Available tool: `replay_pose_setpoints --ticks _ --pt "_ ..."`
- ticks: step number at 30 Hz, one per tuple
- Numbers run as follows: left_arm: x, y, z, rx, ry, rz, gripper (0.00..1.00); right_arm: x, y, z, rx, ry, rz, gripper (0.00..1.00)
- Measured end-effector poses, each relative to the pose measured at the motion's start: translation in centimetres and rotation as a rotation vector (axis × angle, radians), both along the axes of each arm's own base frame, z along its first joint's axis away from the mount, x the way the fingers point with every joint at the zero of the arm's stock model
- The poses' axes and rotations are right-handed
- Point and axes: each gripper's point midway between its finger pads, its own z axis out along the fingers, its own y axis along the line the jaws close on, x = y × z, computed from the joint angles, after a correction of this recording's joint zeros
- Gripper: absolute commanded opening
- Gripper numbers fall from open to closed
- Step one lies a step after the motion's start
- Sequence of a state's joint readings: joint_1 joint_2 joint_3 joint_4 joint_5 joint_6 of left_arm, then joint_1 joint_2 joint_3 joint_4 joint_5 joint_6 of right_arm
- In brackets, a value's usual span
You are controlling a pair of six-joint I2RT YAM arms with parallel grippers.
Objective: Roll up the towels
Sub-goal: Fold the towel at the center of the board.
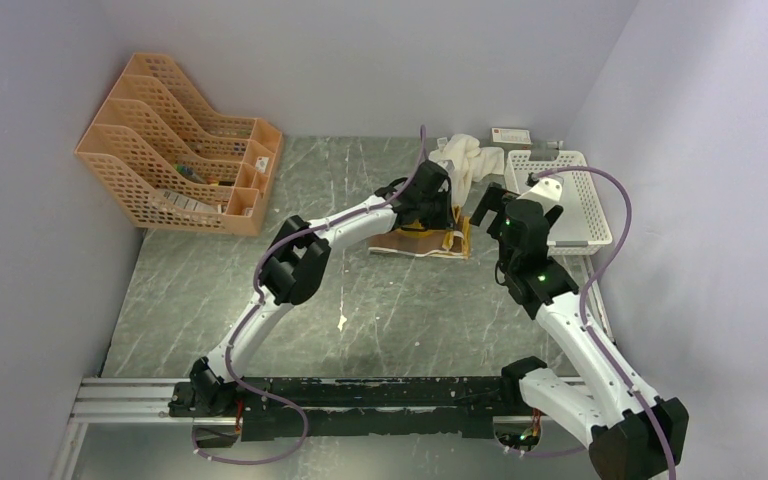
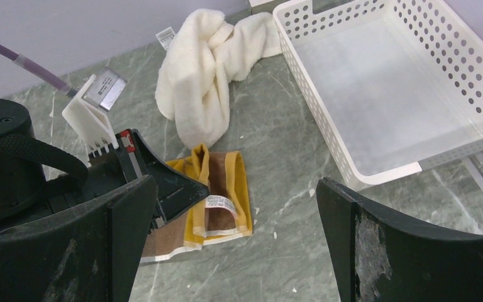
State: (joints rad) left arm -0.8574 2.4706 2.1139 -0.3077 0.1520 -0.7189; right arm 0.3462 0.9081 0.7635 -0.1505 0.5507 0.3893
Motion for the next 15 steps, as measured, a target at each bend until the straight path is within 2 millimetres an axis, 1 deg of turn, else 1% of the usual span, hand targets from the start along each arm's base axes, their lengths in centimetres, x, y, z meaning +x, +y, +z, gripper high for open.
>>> replay_pose_setpoints --ticks 4,5,10,12,15 --pt "0.0 0.1 -0.2 0.004 -0.005 -0.003 0.07 0.0 0.0 -0.2 -0.002 0.005 0.0 1.0" --pt "0.0 0.4 -0.4 0.011 -0.002 -0.001 0.07 0.0 0.0 -0.2 -0.002 0.006 0.001 1.0" --pt "0.1 2.9 -1.7 0.069 0.013 0.008 0.07 0.0 0.0 -0.3 -0.002 0.007 0.001 1.0" --pt "0.6 4.2 -1.6 0.102 0.005 0.014 0.07 0.0 0.0 -0.3 -0.001 0.007 0.002 1.0" --pt "1.4 5.6 -0.7 0.144 -0.03 0.021 0.07 0.0 0.1 -0.4 0.002 0.009 0.003 1.0"
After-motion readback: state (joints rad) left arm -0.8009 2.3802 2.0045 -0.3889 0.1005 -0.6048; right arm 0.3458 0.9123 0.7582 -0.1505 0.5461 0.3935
